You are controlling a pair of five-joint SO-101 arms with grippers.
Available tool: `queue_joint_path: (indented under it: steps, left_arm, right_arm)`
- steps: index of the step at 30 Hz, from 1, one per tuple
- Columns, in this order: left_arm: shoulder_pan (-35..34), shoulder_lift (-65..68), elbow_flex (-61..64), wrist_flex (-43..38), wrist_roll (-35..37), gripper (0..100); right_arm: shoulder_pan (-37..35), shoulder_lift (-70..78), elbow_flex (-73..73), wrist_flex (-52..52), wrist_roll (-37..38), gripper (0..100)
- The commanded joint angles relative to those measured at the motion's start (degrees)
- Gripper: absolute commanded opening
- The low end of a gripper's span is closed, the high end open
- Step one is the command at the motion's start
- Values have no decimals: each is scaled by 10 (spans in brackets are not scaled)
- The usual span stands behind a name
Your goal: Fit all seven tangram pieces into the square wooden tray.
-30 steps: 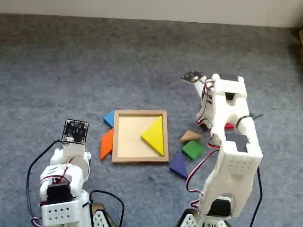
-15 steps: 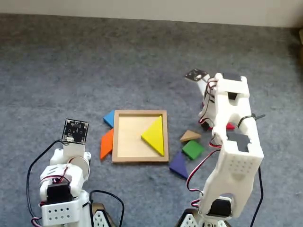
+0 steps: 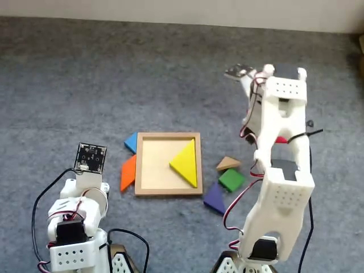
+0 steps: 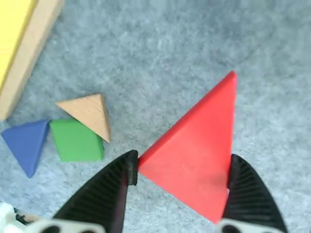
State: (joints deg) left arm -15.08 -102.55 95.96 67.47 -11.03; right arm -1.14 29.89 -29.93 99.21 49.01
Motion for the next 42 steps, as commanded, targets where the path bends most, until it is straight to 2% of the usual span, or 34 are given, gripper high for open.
queue_joint_path:
  steps: [1, 11, 17, 20, 23, 30, 37, 42]
  left_arm:
    - [-3, -21, 12, -9, 0, 74]
    - [-4, -21, 12, -9, 0, 74]
    - [-5, -21, 12, -7, 0, 74]
    - [-5, -21, 12, -6, 0, 74]
    - [-5, -21, 12, -5, 0, 74]
    - [-5, -21, 12, -5, 0, 74]
    - [-5, -21, 12, -4, 0, 74]
    - [-5, -21, 12, -4, 0, 74]
  right_arm:
    - [-50, -10, -50, 16, -32, 199]
    - [-208, -62, -46, 17, -90, 199]
    - [-305, -111, -7, 11, -86, 199]
    - [-343, -98, 20, -24, -85, 199]
    - [-373, -75, 46, -60, -46, 199]
    - [-400, -25, 62, -78, 68, 199]
    - [-400, 48, 61, -95, 113, 199]
    - [-400, 63, 61, -129, 110, 199]
